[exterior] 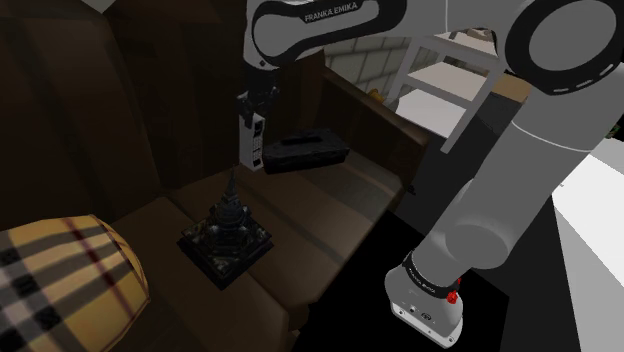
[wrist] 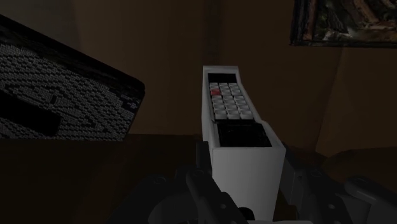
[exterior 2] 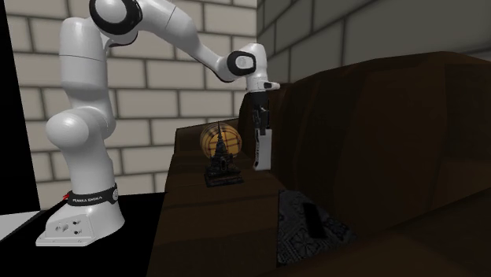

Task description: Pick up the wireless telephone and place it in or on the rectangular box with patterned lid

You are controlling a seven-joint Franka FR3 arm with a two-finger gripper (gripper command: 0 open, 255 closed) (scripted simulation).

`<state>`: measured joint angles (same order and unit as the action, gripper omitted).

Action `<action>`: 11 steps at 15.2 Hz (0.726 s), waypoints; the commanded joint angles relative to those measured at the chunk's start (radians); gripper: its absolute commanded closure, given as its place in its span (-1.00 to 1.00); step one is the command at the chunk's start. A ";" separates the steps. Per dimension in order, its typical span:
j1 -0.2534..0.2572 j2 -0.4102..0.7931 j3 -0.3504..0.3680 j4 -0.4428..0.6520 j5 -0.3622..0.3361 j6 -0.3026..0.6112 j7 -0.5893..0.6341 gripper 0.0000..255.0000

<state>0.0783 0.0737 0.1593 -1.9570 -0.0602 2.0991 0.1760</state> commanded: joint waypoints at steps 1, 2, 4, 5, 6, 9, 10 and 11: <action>-0.001 -0.005 -0.001 0.019 0.002 -0.024 -0.004 1.00; -0.001 -0.009 -0.001 0.028 0.003 -0.037 -0.005 1.00; -0.001 -0.015 -0.001 0.048 0.005 -0.062 -0.007 1.00; -0.001 -0.018 -0.001 0.058 0.006 -0.075 -0.008 1.00; -0.001 -0.021 -0.001 0.068 0.007 -0.088 -0.009 1.00; -0.002 -0.028 0.000 0.100 0.009 -0.127 -0.012 1.00; -0.002 -0.030 0.000 0.111 0.009 -0.140 -0.012 1.00; -0.002 -0.031 0.000 0.123 0.010 -0.153 -0.013 1.00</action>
<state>0.0765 0.0446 0.1587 -1.8486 -0.0511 1.9624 0.1633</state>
